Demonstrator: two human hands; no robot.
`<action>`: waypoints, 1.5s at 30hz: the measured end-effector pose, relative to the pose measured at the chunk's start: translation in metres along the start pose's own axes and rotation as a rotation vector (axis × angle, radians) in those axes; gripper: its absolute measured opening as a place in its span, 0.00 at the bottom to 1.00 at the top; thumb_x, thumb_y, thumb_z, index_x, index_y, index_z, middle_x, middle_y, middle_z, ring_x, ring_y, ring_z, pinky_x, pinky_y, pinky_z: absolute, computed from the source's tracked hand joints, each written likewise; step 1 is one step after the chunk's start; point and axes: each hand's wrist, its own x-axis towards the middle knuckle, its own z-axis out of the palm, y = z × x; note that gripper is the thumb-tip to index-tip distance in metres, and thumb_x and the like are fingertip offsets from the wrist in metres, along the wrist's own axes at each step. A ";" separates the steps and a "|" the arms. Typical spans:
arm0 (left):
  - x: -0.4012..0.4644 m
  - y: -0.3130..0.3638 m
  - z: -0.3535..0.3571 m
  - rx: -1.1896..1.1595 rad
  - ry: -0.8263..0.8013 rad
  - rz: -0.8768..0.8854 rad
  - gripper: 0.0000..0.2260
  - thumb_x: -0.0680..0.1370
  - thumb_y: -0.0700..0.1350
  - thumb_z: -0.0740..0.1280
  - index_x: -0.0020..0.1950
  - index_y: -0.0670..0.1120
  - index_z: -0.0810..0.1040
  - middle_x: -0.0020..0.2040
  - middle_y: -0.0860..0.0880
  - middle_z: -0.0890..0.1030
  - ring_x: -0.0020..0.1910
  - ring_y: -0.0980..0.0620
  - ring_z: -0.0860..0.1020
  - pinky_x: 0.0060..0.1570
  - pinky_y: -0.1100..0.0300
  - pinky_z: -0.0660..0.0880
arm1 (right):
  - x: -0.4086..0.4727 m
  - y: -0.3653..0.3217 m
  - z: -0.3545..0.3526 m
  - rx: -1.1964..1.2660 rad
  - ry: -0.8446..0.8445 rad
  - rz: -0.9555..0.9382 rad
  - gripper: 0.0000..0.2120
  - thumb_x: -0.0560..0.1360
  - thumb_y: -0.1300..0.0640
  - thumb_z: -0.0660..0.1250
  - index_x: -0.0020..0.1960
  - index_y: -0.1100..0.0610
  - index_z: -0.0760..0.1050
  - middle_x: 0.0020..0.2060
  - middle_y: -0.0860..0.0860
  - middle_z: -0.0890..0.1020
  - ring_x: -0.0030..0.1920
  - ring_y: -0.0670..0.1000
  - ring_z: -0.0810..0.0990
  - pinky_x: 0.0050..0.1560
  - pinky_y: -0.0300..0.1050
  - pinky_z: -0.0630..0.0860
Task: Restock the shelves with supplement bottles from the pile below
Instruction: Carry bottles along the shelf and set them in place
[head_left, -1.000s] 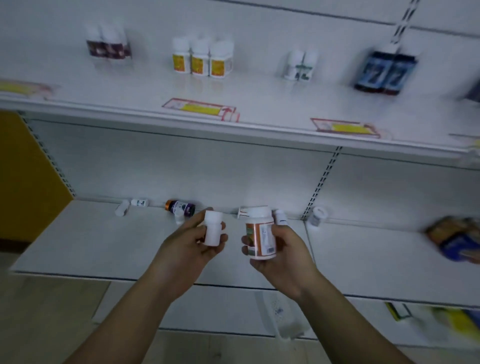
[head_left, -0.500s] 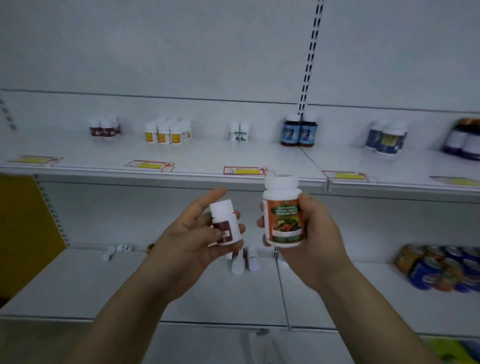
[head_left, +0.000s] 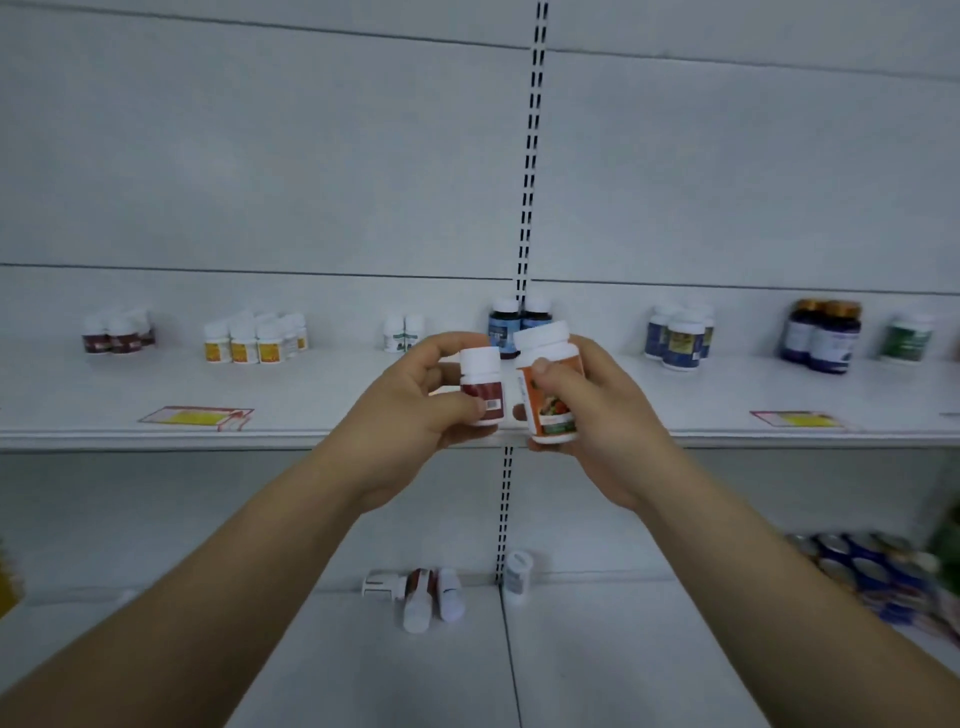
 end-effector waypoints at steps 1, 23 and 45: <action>0.008 0.001 -0.004 0.004 0.003 -0.003 0.21 0.73 0.26 0.62 0.54 0.51 0.76 0.53 0.42 0.79 0.46 0.48 0.81 0.44 0.57 0.80 | 0.010 0.000 0.004 -0.012 0.004 -0.007 0.06 0.77 0.57 0.65 0.52 0.50 0.76 0.40 0.50 0.83 0.39 0.50 0.81 0.38 0.47 0.77; 0.041 0.022 -0.427 1.018 0.311 -0.194 0.18 0.73 0.37 0.71 0.57 0.51 0.69 0.51 0.50 0.76 0.47 0.49 0.79 0.42 0.62 0.73 | 0.198 0.087 0.352 -0.479 -0.415 0.052 0.17 0.72 0.50 0.71 0.57 0.49 0.68 0.48 0.45 0.77 0.48 0.44 0.77 0.51 0.44 0.76; 0.091 -0.006 -0.501 1.247 0.375 -0.191 0.22 0.77 0.40 0.66 0.68 0.46 0.63 0.56 0.43 0.78 0.48 0.46 0.75 0.50 0.55 0.72 | 0.225 0.099 0.394 -0.778 -0.476 -0.040 0.33 0.75 0.54 0.69 0.73 0.44 0.55 0.56 0.49 0.74 0.53 0.52 0.76 0.53 0.42 0.73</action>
